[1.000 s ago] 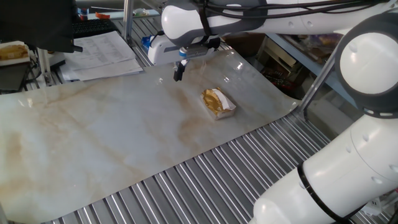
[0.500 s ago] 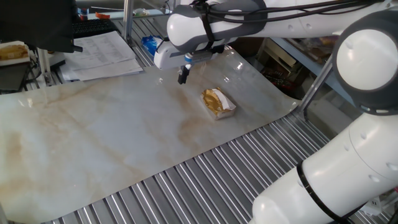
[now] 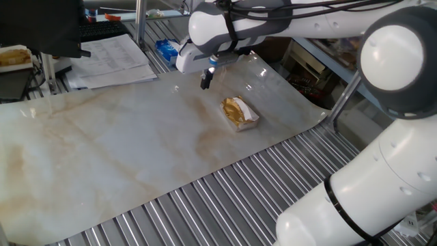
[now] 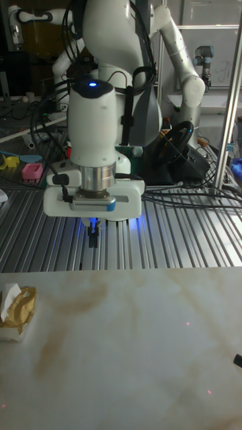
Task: Pull out a napkin
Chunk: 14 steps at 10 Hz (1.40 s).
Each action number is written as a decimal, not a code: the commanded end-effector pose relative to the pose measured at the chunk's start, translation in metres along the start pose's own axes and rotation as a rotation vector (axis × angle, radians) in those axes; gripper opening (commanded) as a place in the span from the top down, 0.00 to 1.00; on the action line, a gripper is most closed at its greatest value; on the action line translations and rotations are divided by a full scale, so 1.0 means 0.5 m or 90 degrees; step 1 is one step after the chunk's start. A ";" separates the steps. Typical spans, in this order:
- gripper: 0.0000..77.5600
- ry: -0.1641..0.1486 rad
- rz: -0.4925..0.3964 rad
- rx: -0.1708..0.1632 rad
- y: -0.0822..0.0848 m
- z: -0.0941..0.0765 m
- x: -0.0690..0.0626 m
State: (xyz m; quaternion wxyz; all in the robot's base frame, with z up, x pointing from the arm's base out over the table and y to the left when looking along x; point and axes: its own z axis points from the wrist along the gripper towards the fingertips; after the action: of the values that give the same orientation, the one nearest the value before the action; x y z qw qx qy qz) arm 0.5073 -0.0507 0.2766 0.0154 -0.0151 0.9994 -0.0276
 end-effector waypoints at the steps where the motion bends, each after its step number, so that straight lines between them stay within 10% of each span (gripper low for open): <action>1: 1.00 -0.003 0.003 0.000 -0.006 0.002 -0.008; 14: 1.00 -0.003 -0.022 -0.015 -0.142 -0.010 -0.160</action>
State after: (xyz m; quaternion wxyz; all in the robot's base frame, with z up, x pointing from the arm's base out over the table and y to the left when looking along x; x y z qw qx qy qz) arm 0.5807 -0.1104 0.2840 0.0147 -0.0283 0.9993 -0.0176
